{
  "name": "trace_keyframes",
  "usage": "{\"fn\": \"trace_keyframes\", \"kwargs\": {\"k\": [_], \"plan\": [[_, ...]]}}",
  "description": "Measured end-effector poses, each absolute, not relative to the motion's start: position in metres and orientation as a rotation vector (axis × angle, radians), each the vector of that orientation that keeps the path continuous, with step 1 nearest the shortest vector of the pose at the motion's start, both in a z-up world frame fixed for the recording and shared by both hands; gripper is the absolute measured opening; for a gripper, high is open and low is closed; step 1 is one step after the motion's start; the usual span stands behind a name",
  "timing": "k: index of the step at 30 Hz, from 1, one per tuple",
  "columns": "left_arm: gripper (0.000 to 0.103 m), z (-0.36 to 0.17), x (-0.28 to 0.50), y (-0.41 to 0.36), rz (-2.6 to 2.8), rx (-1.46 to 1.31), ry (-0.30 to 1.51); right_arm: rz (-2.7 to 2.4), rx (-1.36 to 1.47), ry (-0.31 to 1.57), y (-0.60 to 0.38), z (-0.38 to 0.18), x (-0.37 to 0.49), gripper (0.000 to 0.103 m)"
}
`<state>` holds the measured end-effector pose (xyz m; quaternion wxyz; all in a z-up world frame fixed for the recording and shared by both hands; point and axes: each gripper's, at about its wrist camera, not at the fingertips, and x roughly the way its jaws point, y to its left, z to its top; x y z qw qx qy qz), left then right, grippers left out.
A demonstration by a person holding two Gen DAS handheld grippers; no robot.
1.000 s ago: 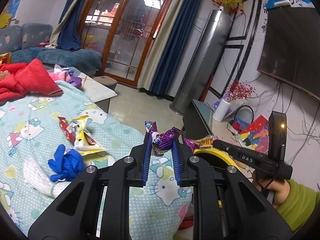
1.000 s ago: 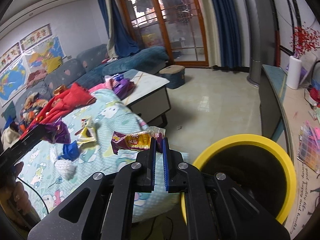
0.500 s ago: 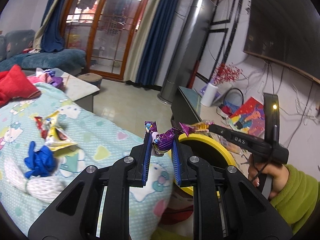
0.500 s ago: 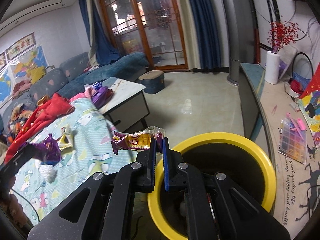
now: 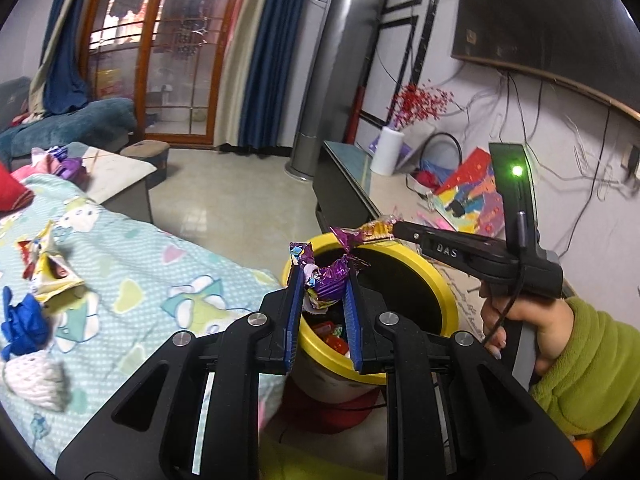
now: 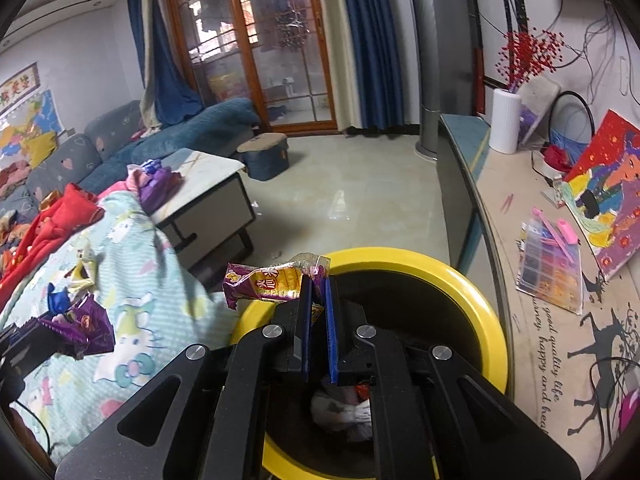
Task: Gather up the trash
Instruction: 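Open both tools to drop the wrapper and snack packet into the bin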
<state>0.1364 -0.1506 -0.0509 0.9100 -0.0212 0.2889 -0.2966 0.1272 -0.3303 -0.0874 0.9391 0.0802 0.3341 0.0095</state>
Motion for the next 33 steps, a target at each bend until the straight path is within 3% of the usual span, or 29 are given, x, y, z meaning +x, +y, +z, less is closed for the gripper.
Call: {"fn": "trace_keyframes", "kwargs": {"k": [33], "plan": [[0.014,-0.112,0.161,-0.246,-0.754,0.122,0.773,-0.084,0.202,0.817,-0.395,-0.139,0.134,0.007]]}}
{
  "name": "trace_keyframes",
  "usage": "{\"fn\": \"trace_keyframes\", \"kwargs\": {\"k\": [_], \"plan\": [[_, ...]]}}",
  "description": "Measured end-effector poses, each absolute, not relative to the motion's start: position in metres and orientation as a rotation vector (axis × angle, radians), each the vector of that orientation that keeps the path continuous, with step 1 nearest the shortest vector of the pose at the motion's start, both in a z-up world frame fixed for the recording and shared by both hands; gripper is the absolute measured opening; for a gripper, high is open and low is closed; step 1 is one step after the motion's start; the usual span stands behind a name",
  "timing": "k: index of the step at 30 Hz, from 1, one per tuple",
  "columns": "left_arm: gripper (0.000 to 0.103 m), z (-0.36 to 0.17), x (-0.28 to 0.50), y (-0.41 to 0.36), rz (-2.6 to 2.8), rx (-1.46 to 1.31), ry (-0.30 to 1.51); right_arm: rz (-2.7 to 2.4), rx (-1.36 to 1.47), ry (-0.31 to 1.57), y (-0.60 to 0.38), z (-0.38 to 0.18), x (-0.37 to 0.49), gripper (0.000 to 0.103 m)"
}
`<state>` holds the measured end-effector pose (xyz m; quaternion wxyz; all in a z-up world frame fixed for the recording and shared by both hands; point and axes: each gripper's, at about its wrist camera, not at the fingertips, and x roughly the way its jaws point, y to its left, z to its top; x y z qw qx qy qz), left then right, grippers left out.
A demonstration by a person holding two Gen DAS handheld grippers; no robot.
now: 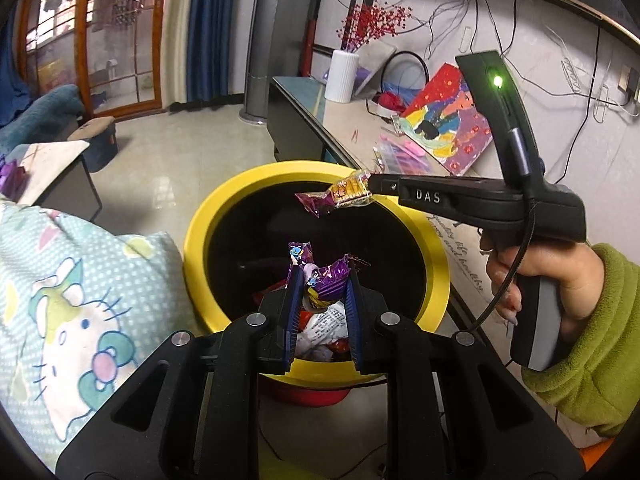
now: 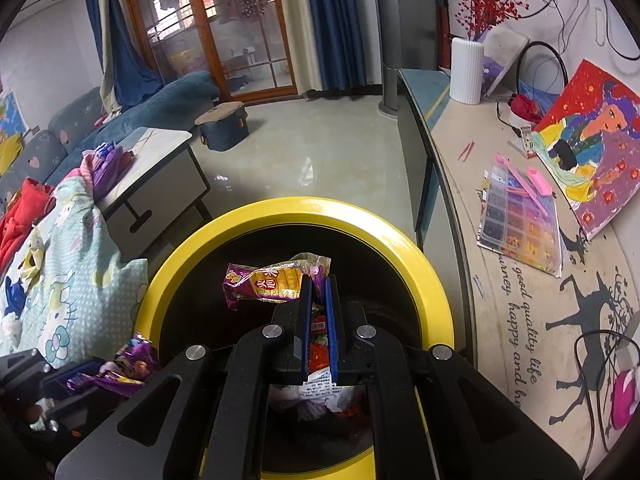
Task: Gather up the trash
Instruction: 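Open both tools to drop the wrapper and snack packet into the bin, then move both tools back from the bin toward the remaining trash on the bed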
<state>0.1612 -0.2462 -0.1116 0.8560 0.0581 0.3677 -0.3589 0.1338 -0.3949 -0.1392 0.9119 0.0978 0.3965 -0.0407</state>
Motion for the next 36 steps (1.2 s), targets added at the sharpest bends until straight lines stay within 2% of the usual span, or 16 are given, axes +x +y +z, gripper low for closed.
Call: {"fn": "trace_keyframes", "kwargs": {"k": [8,10,11,12,13,16,17,19,21,23,28,36], "plan": [[0.02,-0.114,0.164,-0.249,-0.755,0.114,0.788,-0.084,0.258,0.822,-0.403,-0.141,0.133,0.008],[0.024,-0.114,0.165,-0.247,-0.749,0.104,0.788,-0.083,0.271,0.823,-0.405,-0.141,0.133,0.015],[0.03,-0.113,0.164,-0.246,-0.746,0.103,0.787,-0.085,0.276,0.822,-0.405,-0.141,0.133,0.019],[0.037,-0.113,0.164,-0.244,-0.745,0.1,0.786,-0.087,0.279,0.819,-0.406,-0.14,0.133,0.027],[0.04,-0.112,0.164,-0.243,-0.744,0.096,0.785,-0.089,0.279,0.817,-0.406,-0.14,0.133,0.033],[0.05,-0.109,0.162,-0.24,-0.732,0.088,0.773,-0.097,0.283,0.81,-0.406,-0.138,0.132,0.036],[0.057,-0.107,0.161,-0.238,-0.726,0.083,0.768,-0.098,0.284,0.807,-0.406,-0.137,0.132,0.039],[0.065,-0.104,0.158,-0.232,-0.712,0.073,0.756,-0.105,0.287,0.792,-0.407,-0.134,0.13,0.048],[0.084,-0.101,0.158,-0.227,-0.694,0.061,0.748,-0.108,0.293,0.773,-0.406,-0.129,0.128,0.05],[0.091,-0.098,0.157,-0.219,-0.67,0.039,0.74,-0.109,0.293,0.761,-0.405,-0.125,0.128,0.054],[0.092,-0.087,0.154,-0.204,-0.592,0.03,0.714,-0.103,0.284,0.734,-0.397,-0.117,0.127,0.068],[0.092,-0.072,0.144,-0.18,-0.531,0.029,0.666,-0.07,0.268,0.702,-0.378,-0.104,0.125,0.077]]}}
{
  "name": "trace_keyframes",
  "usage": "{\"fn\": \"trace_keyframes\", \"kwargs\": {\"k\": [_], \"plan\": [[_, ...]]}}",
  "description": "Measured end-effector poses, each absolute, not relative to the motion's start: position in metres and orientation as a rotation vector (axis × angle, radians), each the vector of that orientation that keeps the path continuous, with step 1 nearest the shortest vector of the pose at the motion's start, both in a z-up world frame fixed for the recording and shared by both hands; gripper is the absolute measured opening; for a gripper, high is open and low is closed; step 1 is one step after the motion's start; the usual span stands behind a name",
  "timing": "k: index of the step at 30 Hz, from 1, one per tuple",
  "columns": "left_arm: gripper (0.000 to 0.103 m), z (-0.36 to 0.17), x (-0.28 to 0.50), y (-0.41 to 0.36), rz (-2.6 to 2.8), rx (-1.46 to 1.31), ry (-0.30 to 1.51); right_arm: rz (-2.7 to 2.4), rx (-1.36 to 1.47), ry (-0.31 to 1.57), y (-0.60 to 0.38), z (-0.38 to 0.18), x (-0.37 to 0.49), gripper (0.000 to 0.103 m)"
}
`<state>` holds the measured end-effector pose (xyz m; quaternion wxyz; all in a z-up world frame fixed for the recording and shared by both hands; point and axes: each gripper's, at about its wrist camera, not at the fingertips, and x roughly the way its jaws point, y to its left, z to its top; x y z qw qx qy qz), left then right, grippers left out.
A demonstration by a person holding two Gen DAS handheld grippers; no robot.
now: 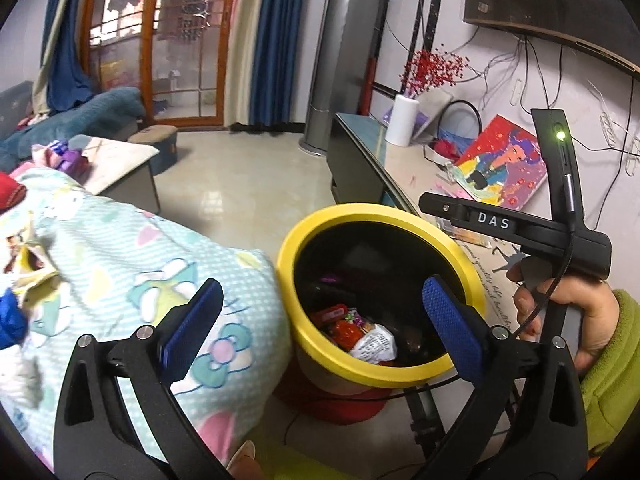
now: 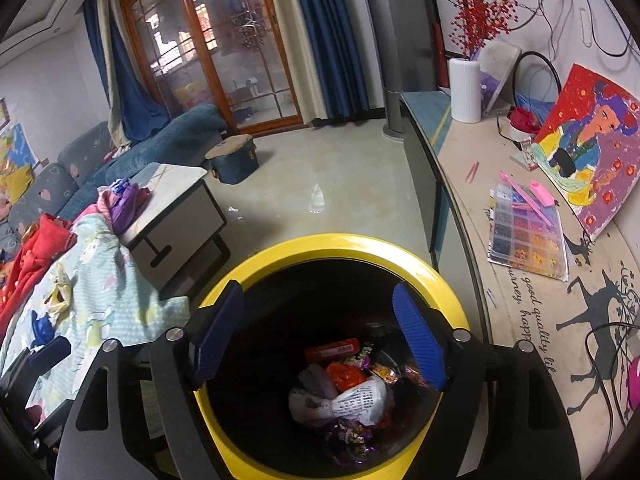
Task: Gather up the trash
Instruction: 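Move both tools back from the bin toward the remaining trash on the bed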
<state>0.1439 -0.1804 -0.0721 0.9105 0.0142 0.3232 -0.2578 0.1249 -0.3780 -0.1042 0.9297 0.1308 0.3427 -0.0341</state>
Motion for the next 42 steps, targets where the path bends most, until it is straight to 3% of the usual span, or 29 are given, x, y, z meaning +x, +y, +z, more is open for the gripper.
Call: {"fn": "trace_keyframes", "kwargs": {"k": [16,42], "plan": [[0.092,-0.05,0.136,-0.126,-0.38,-0.047,0.601,0.022,0.187,0.639,-0.333,-0.073,0.115,0.083],[0.092,-0.037,0.131,-0.042,-0.136,-0.144,0.514,0.236,0.129,0.585,-0.247,-0.055,0.096,0.083]]}}
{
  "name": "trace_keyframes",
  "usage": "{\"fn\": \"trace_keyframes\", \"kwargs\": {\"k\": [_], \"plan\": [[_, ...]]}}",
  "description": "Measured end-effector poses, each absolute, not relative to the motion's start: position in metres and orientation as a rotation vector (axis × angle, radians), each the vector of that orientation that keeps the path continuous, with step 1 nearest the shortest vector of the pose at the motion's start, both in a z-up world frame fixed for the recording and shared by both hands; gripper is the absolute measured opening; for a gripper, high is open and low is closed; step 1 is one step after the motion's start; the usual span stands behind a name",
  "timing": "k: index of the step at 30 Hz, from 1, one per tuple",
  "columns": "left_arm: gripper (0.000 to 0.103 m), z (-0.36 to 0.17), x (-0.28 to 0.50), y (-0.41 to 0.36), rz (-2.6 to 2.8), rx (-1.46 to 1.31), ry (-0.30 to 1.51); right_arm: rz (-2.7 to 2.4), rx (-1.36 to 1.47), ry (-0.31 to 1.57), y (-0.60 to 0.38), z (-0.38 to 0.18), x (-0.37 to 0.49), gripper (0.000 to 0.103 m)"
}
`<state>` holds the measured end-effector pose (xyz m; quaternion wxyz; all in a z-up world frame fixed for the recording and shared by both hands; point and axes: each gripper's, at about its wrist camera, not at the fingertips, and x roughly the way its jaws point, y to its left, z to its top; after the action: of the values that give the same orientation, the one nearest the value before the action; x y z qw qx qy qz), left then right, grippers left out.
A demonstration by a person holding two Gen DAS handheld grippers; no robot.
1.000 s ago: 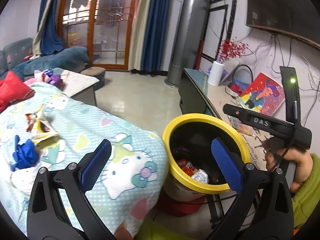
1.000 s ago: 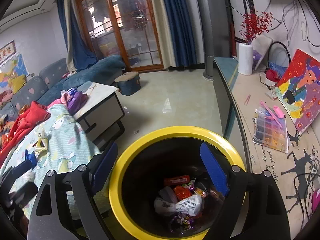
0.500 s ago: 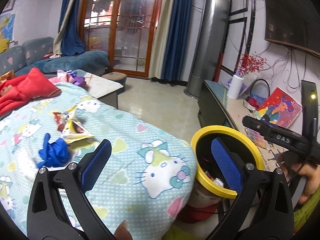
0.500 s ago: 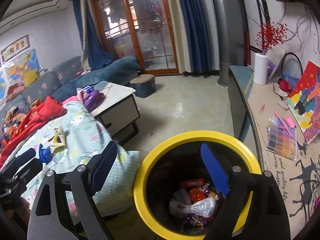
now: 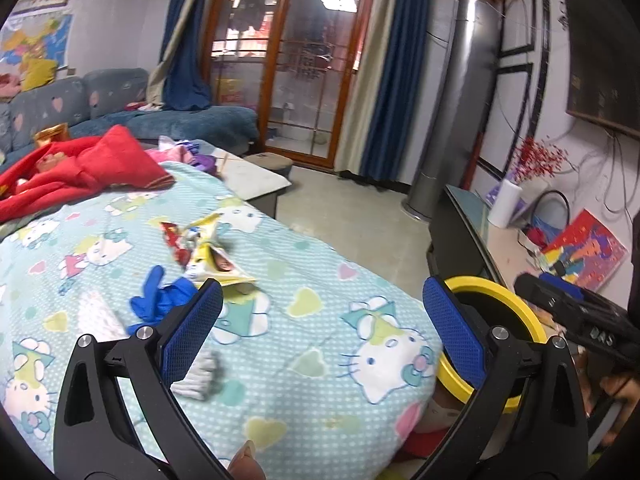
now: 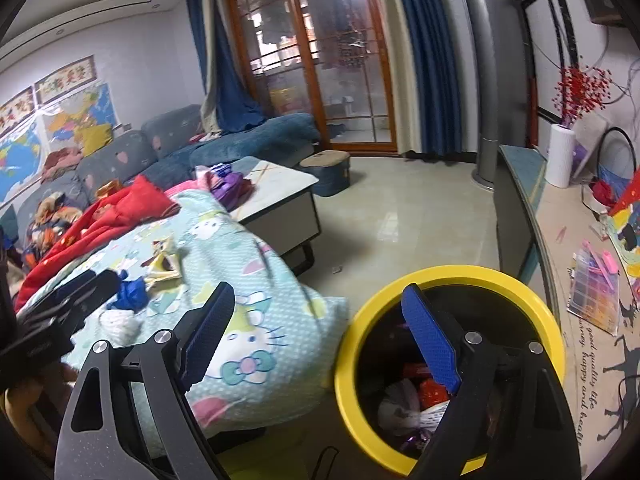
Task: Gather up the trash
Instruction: 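Move both tools back from the bin toward the remaining trash on the bed, then grasp the white foam net with the left tool while the right tool grasps the yellow snack packet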
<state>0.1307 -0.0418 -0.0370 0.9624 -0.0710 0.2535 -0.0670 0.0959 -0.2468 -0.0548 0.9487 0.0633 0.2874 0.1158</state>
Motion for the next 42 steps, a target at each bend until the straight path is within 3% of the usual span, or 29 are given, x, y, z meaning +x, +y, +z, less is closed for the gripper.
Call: {"fn": "trace_keyframes", "kwargs": {"k": [38,42], "plan": [[0.092,-0.07,0.131,0.118,0.242,-0.412,0.6,0.521,-0.014,0.699,-0.09,-0.067,0.15,0.084],[0.092,-0.081,0.133,0.131,0.236,-0.476,0.634,0.53,0.014,0.752,-0.078,-0.079,0.17,0.076]]}}
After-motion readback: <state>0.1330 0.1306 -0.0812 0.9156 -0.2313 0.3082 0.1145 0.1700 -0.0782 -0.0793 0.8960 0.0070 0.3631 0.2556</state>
